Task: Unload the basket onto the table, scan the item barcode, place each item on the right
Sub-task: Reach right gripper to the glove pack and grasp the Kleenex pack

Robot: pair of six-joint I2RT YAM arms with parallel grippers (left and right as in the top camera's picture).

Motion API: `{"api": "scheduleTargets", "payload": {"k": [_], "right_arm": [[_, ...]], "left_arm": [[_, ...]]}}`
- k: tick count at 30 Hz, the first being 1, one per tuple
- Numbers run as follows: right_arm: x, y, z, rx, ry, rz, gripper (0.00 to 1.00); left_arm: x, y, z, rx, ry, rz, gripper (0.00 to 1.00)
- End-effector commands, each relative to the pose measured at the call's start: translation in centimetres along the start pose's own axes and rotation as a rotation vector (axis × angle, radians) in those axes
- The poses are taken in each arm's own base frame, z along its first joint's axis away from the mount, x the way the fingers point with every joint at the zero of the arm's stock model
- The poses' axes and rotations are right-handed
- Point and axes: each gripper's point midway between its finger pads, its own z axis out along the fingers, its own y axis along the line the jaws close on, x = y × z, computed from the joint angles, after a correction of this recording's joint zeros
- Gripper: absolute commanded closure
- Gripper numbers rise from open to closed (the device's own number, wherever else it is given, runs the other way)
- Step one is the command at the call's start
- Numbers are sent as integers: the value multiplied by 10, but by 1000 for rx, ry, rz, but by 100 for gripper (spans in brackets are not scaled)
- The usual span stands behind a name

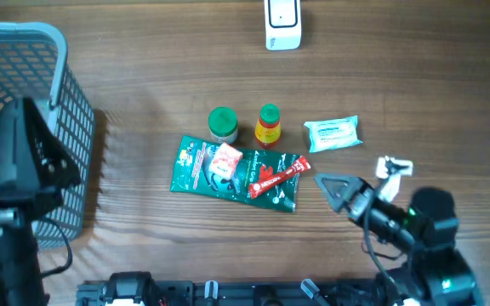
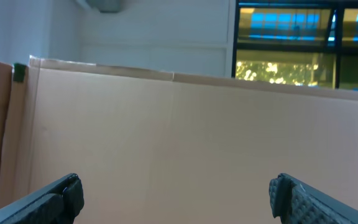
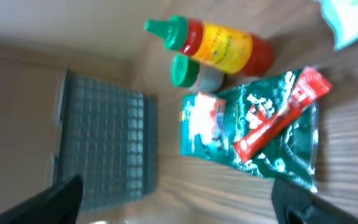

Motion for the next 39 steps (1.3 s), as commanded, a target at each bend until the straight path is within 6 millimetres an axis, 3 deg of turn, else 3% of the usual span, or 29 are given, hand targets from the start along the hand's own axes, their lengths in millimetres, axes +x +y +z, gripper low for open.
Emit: {"api": "scheduleTargets", "payload": {"k": [1,2,5,7,9,11,13,16,20,26,30,33,39], "right_arm": [[-14,18,30,180,-14,-154,36],[-8,21,43,221,14,-185,49],[14,25,90,356,90,-290,70],[30,25,134,444,174,-379,84],[40,17,178,512,276,-465,92],[39,6,207,609,324,-503,95],[27,2,223,687,295,-529,95],[21,11,236,669,265,-550,95],[29,19,251,592,282,-528,95],[50,-9,262,636,356,-444,95],[86,-33,270,649,489,-363,95],[102,-41,273,659,528,-372,95],[131,-29,275,608,577,-406,95]], "left_arm": [[3,-1,-11,11,-25,-10,0],[2,-1,-15,13,-43,-11,0],[-1,0,-23,16,-85,-13,0],[-7,0,-31,19,-124,-15,0],[-18,-1,-42,22,-159,-17,0],[-28,-1,-55,25,-194,-18,0],[-35,-1,-66,26,-216,-19,0],[-39,0,-72,27,-227,-20,0],[-35,0,-71,26,-214,-19,0],[-34,0,-71,25,-210,-19,0],[-34,0,-71,25,-210,-19,0],[-34,0,-71,25,-210,-19,0],[-34,0,-71,25,-210,-19,0]]}}
